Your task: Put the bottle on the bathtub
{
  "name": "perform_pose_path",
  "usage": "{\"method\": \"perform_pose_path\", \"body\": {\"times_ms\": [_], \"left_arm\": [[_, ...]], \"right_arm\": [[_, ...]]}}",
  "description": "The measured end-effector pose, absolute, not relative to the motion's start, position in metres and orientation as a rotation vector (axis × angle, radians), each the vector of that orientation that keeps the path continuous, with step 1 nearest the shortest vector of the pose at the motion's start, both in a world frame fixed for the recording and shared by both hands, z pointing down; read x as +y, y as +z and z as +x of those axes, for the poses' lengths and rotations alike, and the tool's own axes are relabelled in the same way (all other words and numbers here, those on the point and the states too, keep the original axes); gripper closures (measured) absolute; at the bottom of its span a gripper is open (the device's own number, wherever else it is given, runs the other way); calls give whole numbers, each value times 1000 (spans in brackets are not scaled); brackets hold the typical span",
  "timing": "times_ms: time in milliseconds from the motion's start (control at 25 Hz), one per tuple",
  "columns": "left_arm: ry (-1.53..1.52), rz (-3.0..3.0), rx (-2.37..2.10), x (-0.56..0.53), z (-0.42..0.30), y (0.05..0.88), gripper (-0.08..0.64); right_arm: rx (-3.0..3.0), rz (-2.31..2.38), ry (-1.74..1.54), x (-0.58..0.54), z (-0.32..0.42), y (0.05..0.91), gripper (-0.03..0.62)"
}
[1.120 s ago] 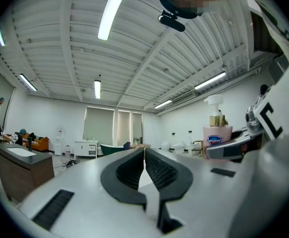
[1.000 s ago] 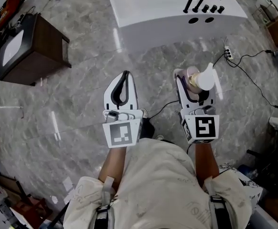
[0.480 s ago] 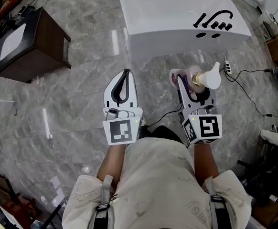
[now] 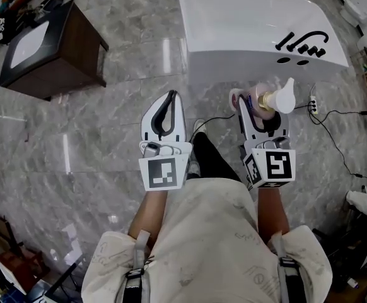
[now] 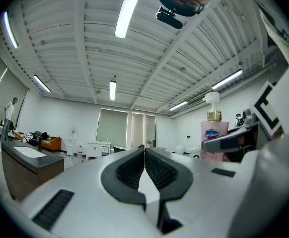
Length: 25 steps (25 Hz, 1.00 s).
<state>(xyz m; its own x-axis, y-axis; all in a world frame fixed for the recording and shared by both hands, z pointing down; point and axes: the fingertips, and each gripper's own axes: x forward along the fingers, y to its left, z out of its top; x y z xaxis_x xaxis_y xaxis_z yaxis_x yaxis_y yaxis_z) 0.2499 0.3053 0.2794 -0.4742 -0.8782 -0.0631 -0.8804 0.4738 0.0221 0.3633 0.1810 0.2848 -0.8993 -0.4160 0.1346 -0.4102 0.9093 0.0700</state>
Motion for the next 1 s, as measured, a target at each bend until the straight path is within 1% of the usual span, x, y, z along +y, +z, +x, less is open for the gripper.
{"method": "perform_pose_path", "body": {"times_ms": [240, 640, 1000], "left_arm": [[33, -1561, 2669, 259, 199, 285, 551], [-56, -1536, 2723, 139, 79, 302, 551], [-91, -1596, 2711, 25, 4, 317, 551]], "right_arm": [[-2943, 574, -27, 134, 303, 302, 385], [-2894, 499, 28, 23, 175, 323, 385], [-2864, 460, 39, -69, 106, 351, 385]]}}
